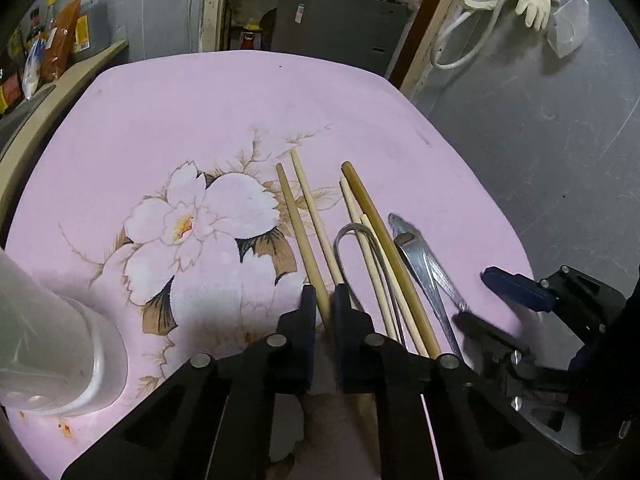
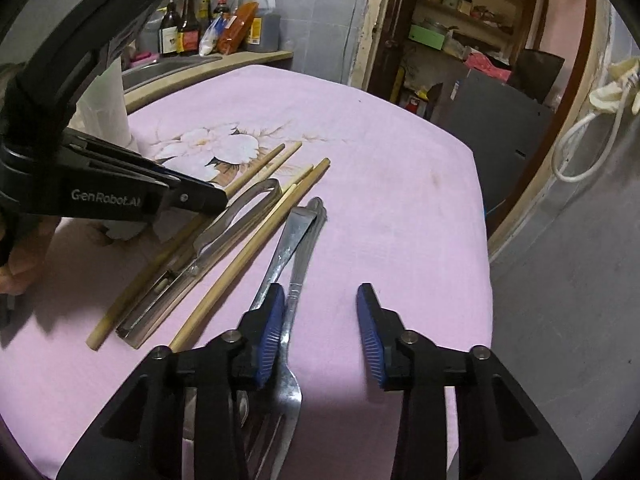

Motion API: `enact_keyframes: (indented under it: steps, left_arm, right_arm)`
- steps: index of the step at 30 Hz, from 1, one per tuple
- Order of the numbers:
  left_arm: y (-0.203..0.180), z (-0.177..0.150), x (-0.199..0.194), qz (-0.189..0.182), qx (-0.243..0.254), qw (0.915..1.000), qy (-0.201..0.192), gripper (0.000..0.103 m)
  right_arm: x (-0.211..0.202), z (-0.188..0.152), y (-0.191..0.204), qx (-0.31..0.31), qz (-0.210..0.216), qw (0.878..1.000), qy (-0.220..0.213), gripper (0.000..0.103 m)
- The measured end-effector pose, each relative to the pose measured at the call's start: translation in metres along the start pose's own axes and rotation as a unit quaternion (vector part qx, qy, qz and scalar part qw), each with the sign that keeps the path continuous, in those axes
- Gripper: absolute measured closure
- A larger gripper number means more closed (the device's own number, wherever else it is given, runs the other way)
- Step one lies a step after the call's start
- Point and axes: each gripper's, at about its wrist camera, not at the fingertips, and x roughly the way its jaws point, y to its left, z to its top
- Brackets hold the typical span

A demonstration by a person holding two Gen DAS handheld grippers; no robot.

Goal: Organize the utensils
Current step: 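Close the left tool on a wooden chopstick while the right tool grips the silver fork, then lift the chopstick with the left tool while the right tool carries the fork to the caddy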

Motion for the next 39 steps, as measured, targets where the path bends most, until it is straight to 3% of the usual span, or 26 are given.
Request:
enact_keyframes:
  steps: [4,12,24,32,35,39]
  left_arm:
    - [0.001,-0.001,-0.005,-0.003,0.012,0.9999,0.009,0.097]
    - [-0.002,0.001,0.000,-0.020,0.014,0.9991,0.036,0.092]
    - [-0.012,0.013,0.011,0.005,0.039,0.9972,0.064,0.092]
    - [-0.007,0.005,0.006,0.014,0.008,0.9989,0.044,0.096]
    - [-0.012,-0.006,-0.001,0.037,0.019,0.9986,0.033,0.097]
    - [-0.008,-0.018,-0.014,0.028,-0.003,0.9994,0.021,0.099]
  right_arm:
    - [0.001,0.000,0.001,-0.005,-0.004,1.000,0.000,0.079]
    - [0.010,0.009,-0.002,0.002,0.003,1.000,0.013,0.078]
    - [0.026,0.023,-0.003,0.006,0.011,0.999,0.036,0.077]
    - [0.025,0.027,0.002,0.012,0.014,0.998,0.052,0.092]
    - [0.022,0.024,0.005,0.009,0.007,0.999,0.050,0.095]
    - [0.012,0.019,0.003,0.019,0.009,0.999,0.034,0.097]
